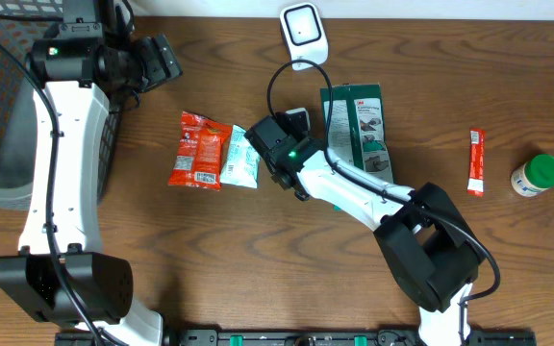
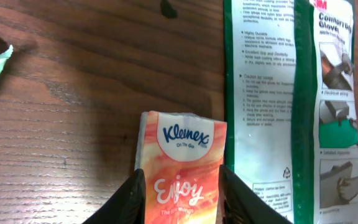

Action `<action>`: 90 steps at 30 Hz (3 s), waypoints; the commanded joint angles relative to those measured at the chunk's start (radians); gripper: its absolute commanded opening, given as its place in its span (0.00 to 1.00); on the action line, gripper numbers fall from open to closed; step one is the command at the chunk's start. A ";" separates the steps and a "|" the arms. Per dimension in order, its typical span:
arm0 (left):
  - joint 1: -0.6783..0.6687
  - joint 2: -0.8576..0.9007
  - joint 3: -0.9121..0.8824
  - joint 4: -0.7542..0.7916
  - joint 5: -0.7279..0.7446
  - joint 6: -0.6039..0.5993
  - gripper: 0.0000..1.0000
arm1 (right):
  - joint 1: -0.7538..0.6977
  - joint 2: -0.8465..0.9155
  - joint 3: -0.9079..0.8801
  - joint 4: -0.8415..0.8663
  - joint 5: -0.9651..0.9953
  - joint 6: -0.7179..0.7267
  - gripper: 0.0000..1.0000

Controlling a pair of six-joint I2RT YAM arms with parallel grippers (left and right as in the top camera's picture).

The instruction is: Scan the item barcode

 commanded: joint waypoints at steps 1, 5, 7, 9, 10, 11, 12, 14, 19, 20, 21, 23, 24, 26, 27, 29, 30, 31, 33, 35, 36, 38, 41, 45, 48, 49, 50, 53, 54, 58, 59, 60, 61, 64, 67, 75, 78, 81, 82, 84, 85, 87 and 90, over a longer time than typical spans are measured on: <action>0.003 -0.018 0.024 -0.002 -0.006 0.013 0.89 | 0.005 0.016 -0.001 0.008 -0.001 -0.046 0.32; 0.003 -0.018 0.024 -0.002 -0.006 0.013 0.89 | 0.005 0.016 -0.001 0.026 -0.073 -0.047 0.33; 0.003 -0.018 0.024 -0.002 -0.006 0.013 0.89 | 0.005 0.018 -0.001 0.040 -0.081 -0.044 0.33; 0.003 -0.018 0.024 -0.002 -0.006 0.013 0.89 | 0.005 0.019 -0.001 0.052 -0.079 -0.045 0.33; 0.003 -0.018 0.024 -0.002 -0.006 0.013 0.90 | 0.005 0.020 -0.002 0.058 -0.074 -0.045 0.33; 0.003 -0.018 0.024 -0.002 -0.006 0.013 0.90 | 0.005 0.022 -0.002 0.061 -0.067 -0.045 0.34; 0.003 -0.018 0.024 -0.002 -0.006 0.013 0.89 | 0.005 0.025 -0.002 0.061 -0.061 -0.045 0.34; 0.003 -0.018 0.024 -0.002 -0.006 0.013 0.89 | 0.005 0.030 -0.002 0.061 -0.061 -0.045 0.34; 0.003 -0.018 0.024 -0.002 -0.006 0.013 0.89 | 0.005 0.034 -0.003 0.033 -0.062 -0.058 0.39; 0.003 -0.018 0.024 -0.002 -0.006 0.013 0.89 | 0.005 0.034 -0.003 0.022 -0.062 -0.071 0.39; 0.003 -0.018 0.024 -0.002 -0.006 0.013 0.90 | 0.005 0.034 -0.003 0.015 -0.062 -0.079 0.39; 0.003 -0.018 0.024 -0.002 -0.006 0.013 0.89 | 0.005 0.034 -0.003 -0.003 -0.062 -0.099 0.39; 0.003 -0.018 0.024 -0.002 -0.006 0.013 0.90 | 0.005 0.034 -0.003 -0.013 -0.062 -0.106 0.39; 0.003 -0.018 0.024 -0.002 -0.006 0.013 0.90 | 0.005 0.034 -0.003 -0.031 -0.062 -0.123 0.39; 0.003 -0.018 0.024 -0.002 -0.006 0.013 0.89 | 0.005 0.034 -0.003 -0.038 -0.061 -0.131 0.39; 0.003 -0.018 0.024 -0.002 -0.006 0.013 0.90 | 0.005 0.034 -0.003 -0.048 -0.061 -0.163 0.40; 0.003 -0.018 0.024 -0.002 -0.006 0.013 0.90 | 0.005 0.034 -0.003 -0.051 -0.061 -0.177 0.40; 0.003 -0.018 0.024 -0.002 -0.006 0.013 0.89 | 0.005 0.034 -0.003 -0.053 -0.061 -0.190 0.40; 0.003 -0.018 0.024 -0.002 -0.006 0.013 0.89 | 0.005 0.034 -0.003 -0.061 -0.061 -0.235 0.41; 0.003 -0.018 0.024 -0.002 -0.006 0.013 0.90 | 0.005 0.034 -0.003 -0.072 -0.061 -0.284 0.41; 0.003 -0.018 0.024 -0.002 -0.006 0.013 0.89 | 0.005 0.032 -0.003 -0.075 -0.060 -0.298 0.41; 0.003 -0.018 0.024 -0.002 -0.006 0.013 0.89 | 0.005 0.028 -0.003 -0.080 -0.056 -0.322 0.41; 0.003 -0.018 0.024 -0.002 -0.006 0.013 0.89 | 0.005 0.019 -0.002 -0.090 -0.032 -0.327 0.41; 0.003 -0.018 0.024 -0.002 -0.006 0.013 0.89 | 0.005 -0.002 -0.001 -0.113 -0.031 -0.327 0.41; 0.003 -0.018 0.024 -0.002 -0.006 0.013 0.89 | 0.005 -0.026 0.000 -0.134 -0.031 -0.327 0.40; 0.003 -0.018 0.024 -0.002 -0.006 0.013 0.89 | 0.005 -0.033 0.000 -0.139 -0.031 -0.327 0.39; 0.003 -0.018 0.024 -0.002 -0.006 0.013 0.89 | 0.005 -0.042 0.000 -0.141 -0.031 -0.327 0.39; 0.003 -0.018 0.024 -0.002 -0.006 0.013 0.90 | 0.006 -0.059 0.001 -0.129 -0.054 -0.327 0.36; 0.003 -0.018 0.024 -0.002 -0.006 0.013 0.90 | 0.006 -0.060 0.001 -0.118 -0.071 -0.327 0.36; 0.003 -0.018 0.024 -0.002 -0.006 0.013 0.90 | 0.005 -0.058 0.001 -0.082 -0.118 -0.316 0.35; 0.003 -0.018 0.024 -0.002 -0.006 0.013 0.90 | 0.005 -0.058 0.001 -0.078 -0.118 -0.314 0.34; 0.003 -0.018 0.024 -0.002 -0.006 0.013 0.89 | 0.005 -0.058 0.001 -0.070 -0.117 -0.314 0.34; 0.003 -0.018 0.024 -0.002 -0.006 0.013 0.89 | 0.005 -0.057 0.001 -0.063 -0.117 -0.314 0.34; 0.003 -0.018 0.024 -0.002 -0.006 0.013 0.89 | 0.005 -0.047 0.001 -0.042 -0.117 -0.314 0.31; 0.003 -0.018 0.024 -0.002 -0.006 0.013 0.90 | 0.005 -0.039 0.000 -0.043 -0.117 -0.298 0.31; 0.003 -0.018 0.024 -0.002 -0.006 0.013 0.89 | 0.004 -0.020 -0.006 -0.050 -0.108 -0.257 0.31; 0.003 -0.018 0.024 -0.002 -0.006 0.013 0.89 | 0.002 -0.013 -0.008 -0.050 -0.078 -0.241 0.31; 0.003 -0.018 0.024 -0.002 -0.006 0.013 0.90 | 0.000 -0.008 -0.014 -0.042 -0.054 -0.220 0.30; 0.003 -0.018 0.024 -0.002 -0.006 0.013 0.90 | 0.000 -0.006 -0.014 -0.042 -0.058 -0.220 0.30; 0.003 -0.018 0.024 -0.002 -0.006 0.013 0.90 | 0.000 -0.003 -0.014 -0.042 -0.066 -0.216 0.30; 0.003 -0.018 0.024 -0.002 -0.006 0.013 0.90 | 0.000 -0.003 -0.014 -0.042 -0.074 -0.215 0.29; 0.003 -0.018 0.024 -0.002 -0.006 0.013 0.89 | 0.000 0.001 -0.014 -0.043 -0.078 -0.208 0.29; 0.003 -0.018 0.024 -0.002 -0.006 0.013 0.89 | 0.000 0.011 -0.014 -0.043 -0.077 -0.209 0.29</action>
